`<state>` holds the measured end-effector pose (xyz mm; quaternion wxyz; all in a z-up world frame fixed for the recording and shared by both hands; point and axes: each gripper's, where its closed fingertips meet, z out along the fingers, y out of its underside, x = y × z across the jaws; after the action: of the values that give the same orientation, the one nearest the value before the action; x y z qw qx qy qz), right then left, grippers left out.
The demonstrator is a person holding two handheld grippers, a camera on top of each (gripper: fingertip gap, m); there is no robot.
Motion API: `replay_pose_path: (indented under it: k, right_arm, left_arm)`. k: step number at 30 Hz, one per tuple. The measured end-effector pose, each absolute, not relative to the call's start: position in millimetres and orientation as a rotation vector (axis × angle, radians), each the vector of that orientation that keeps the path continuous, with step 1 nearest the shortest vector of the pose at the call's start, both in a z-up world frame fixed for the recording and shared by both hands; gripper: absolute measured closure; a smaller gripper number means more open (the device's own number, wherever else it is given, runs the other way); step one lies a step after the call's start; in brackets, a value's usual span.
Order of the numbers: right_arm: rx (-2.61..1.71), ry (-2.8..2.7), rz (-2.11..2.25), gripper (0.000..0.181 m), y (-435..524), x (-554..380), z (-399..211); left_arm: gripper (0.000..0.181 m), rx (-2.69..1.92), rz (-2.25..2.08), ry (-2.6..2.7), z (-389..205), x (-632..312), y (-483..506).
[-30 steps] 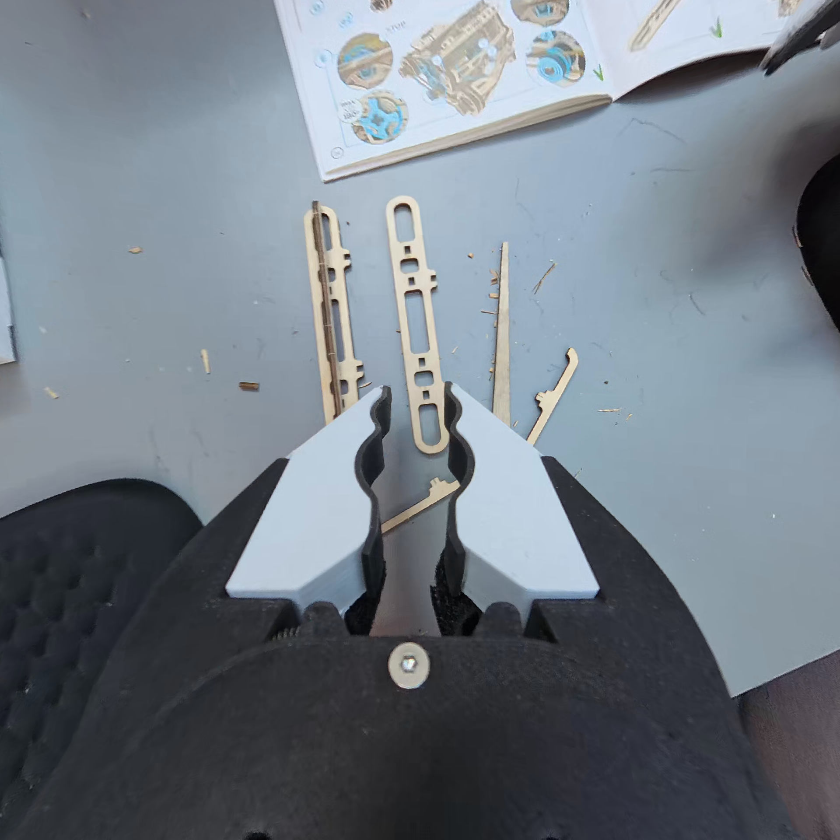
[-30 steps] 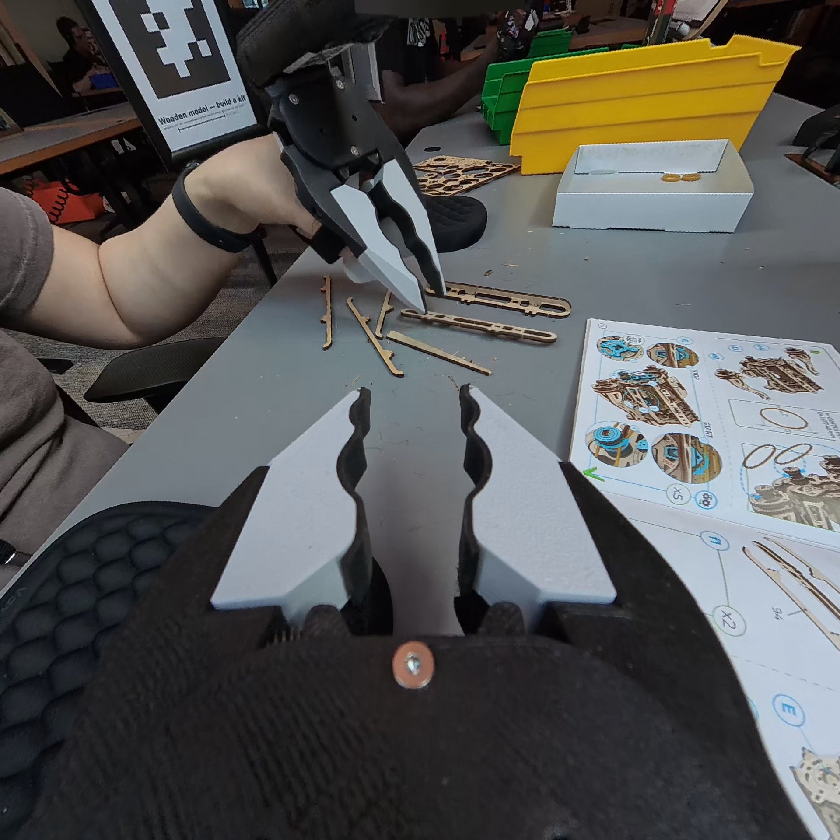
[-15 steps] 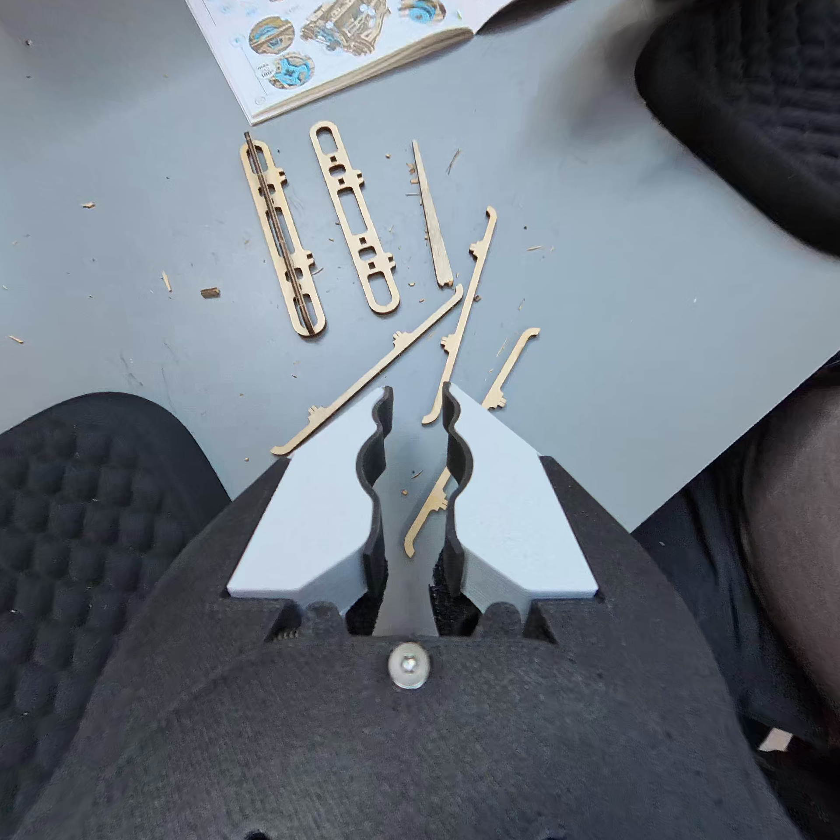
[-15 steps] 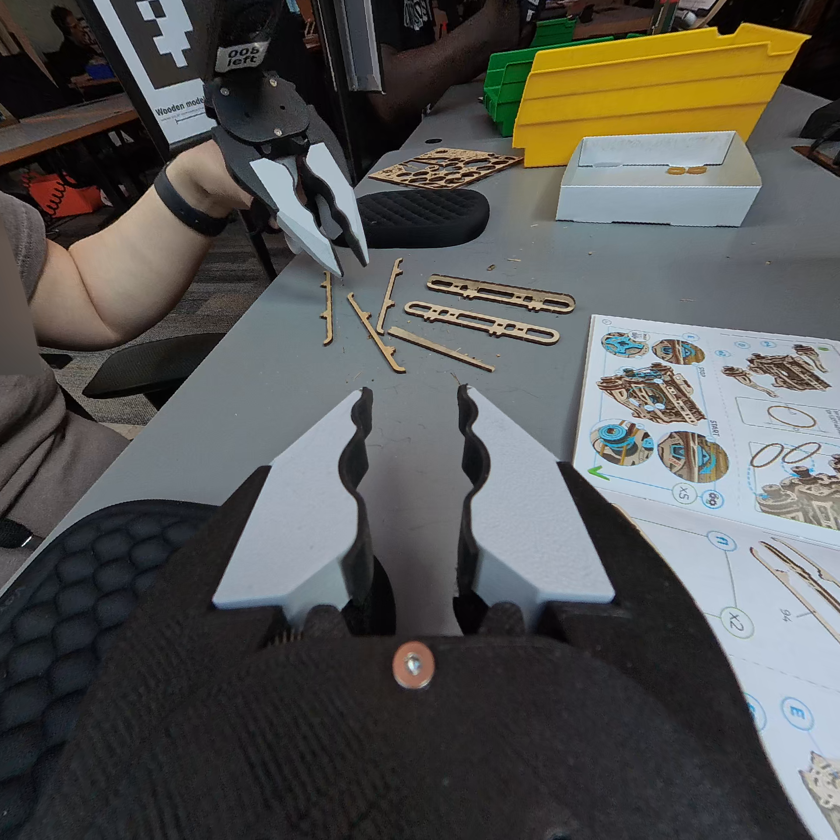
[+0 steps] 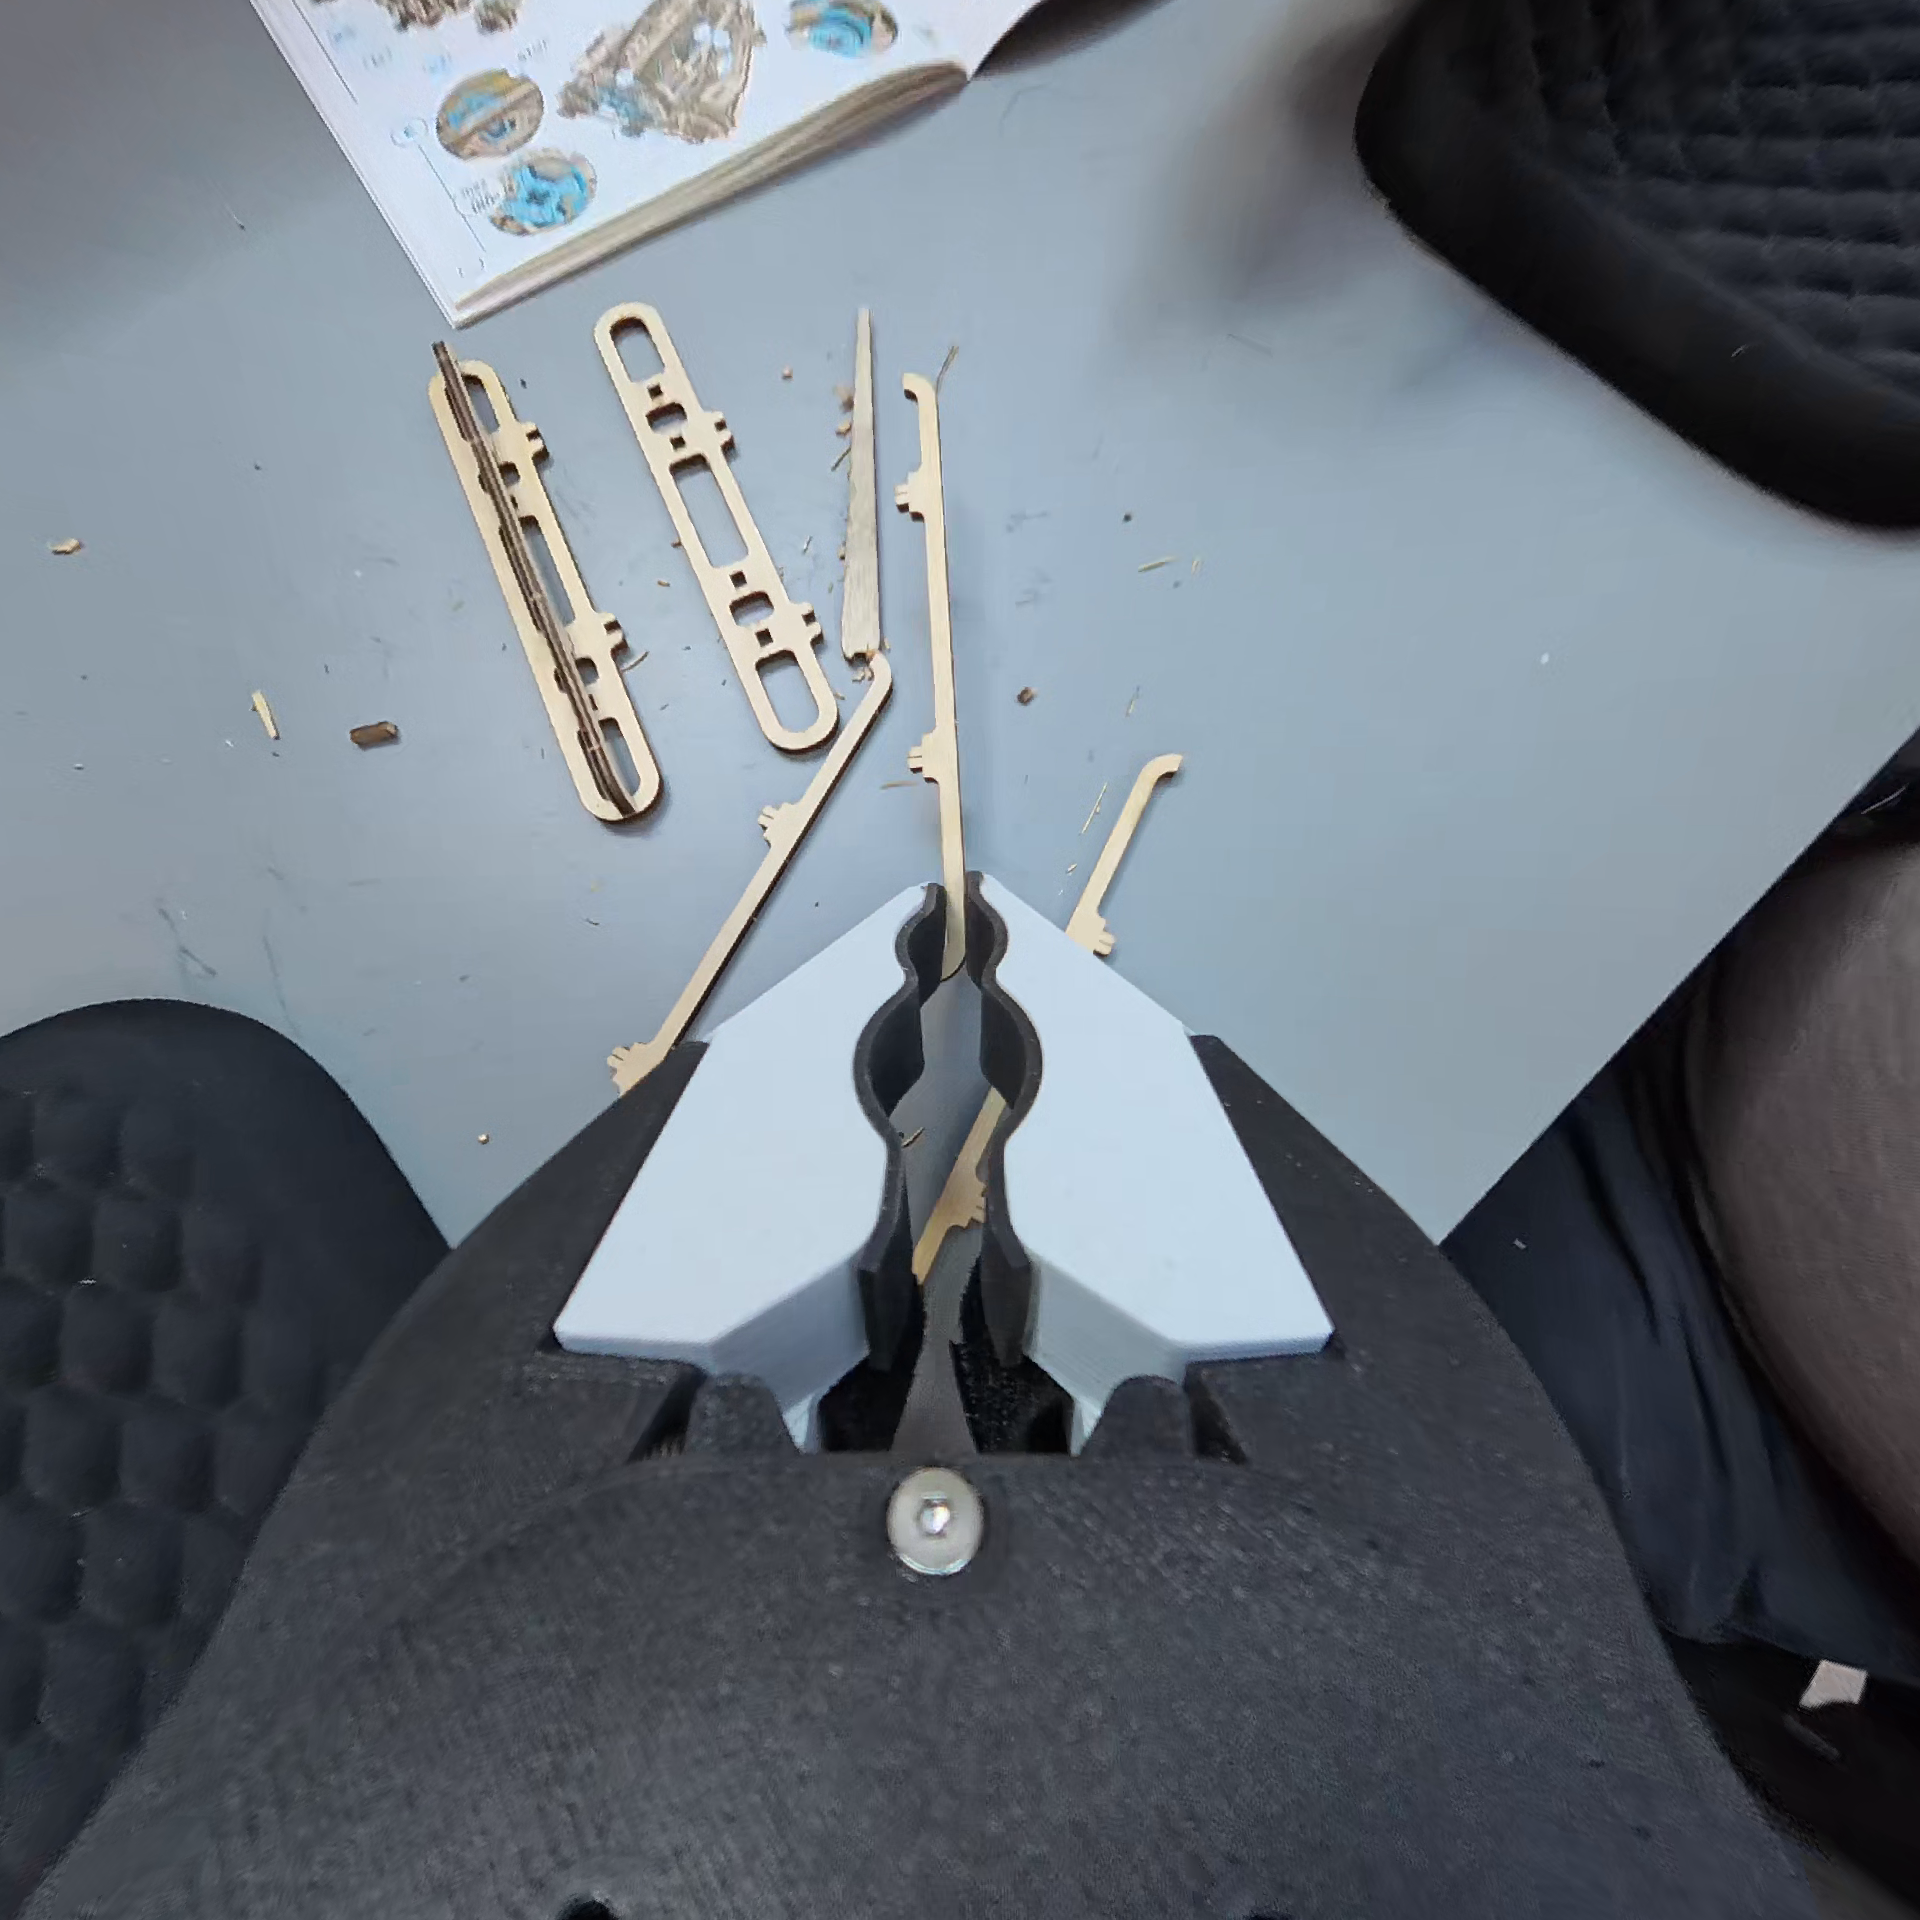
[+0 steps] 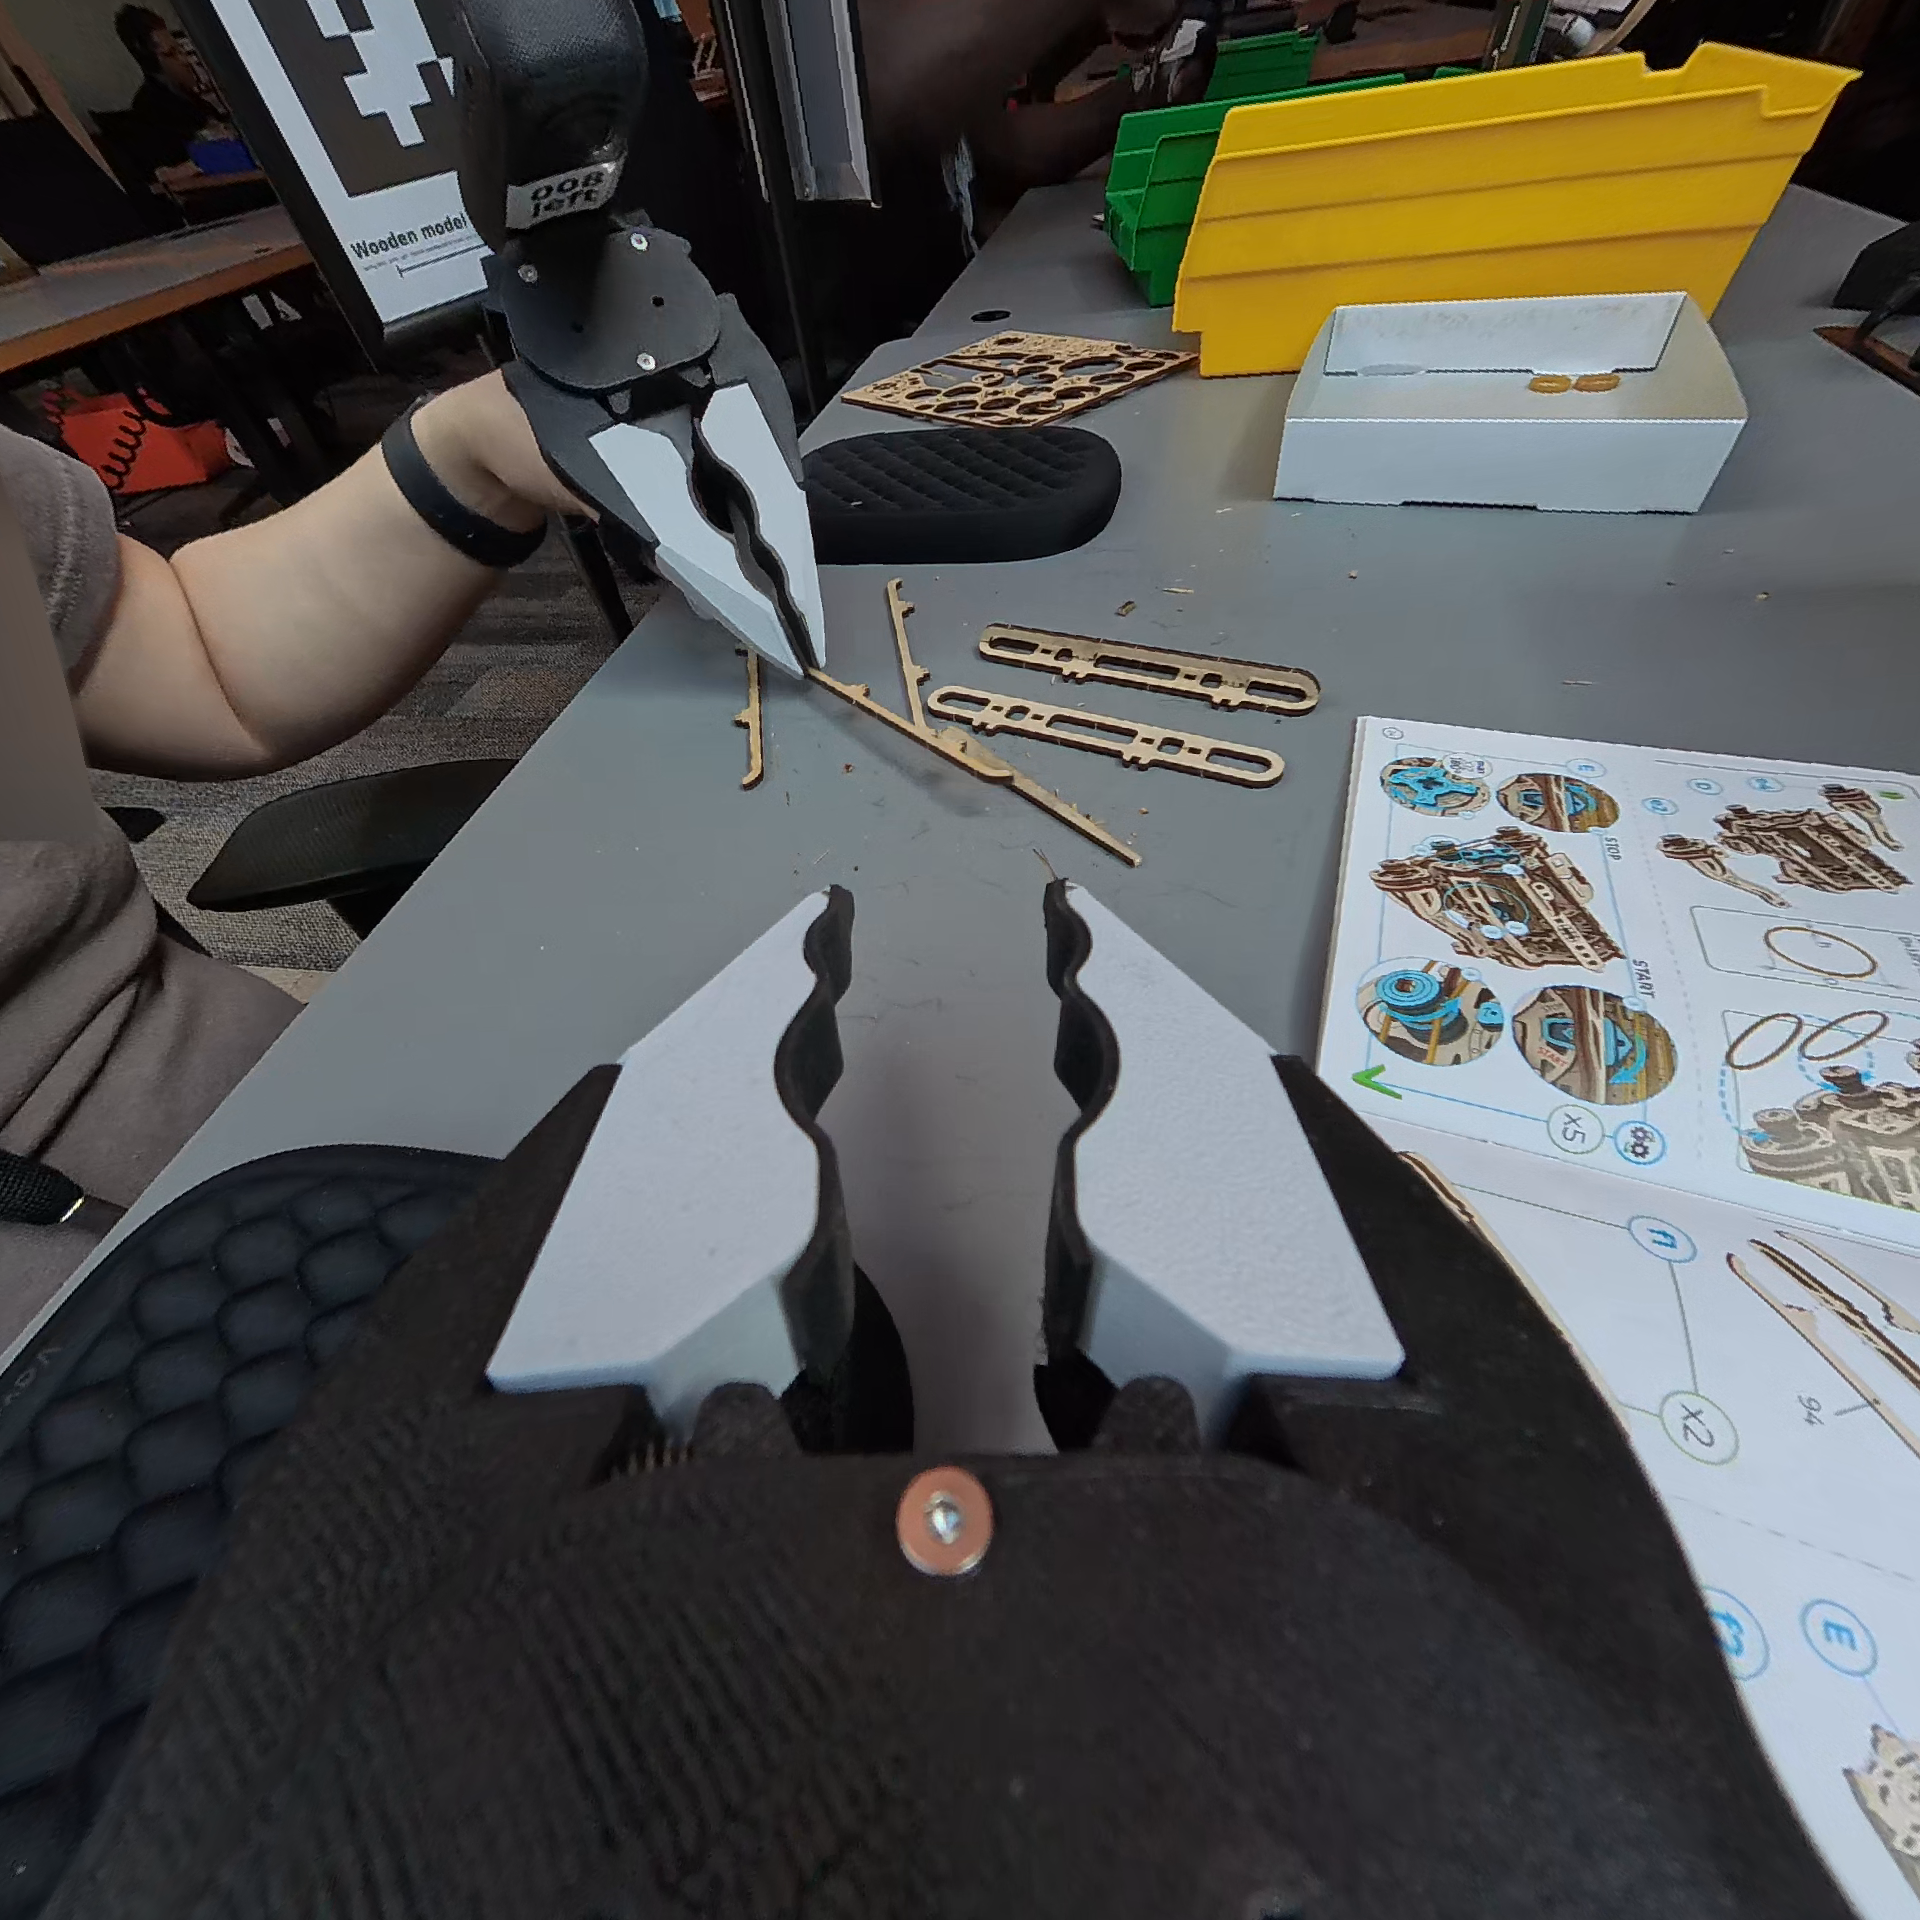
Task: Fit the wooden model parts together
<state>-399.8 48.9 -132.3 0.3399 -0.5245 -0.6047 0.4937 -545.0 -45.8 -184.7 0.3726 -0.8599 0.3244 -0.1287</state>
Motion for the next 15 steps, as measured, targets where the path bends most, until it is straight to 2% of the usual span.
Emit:
replay_pose_path:
  k: [7,12,15]
  right_arm:
    - [-1.600,-1.329,1.401,0.149,40,-427,-97]
    - [-1.776,-1.023,1.680,0.149,28,-456,-76]
    - [-1.782,-0.924,1.816,0.157,24,-461,-81]
  left_arm:
    - [0.180,-1.927,-0.312,0.561,-129,-522,-31]
    - [0.181,-1.746,-0.008,0.542,-97,-494,-18]
    - [0.181,-1.666,0.175,0.583,-85,-483,-15]
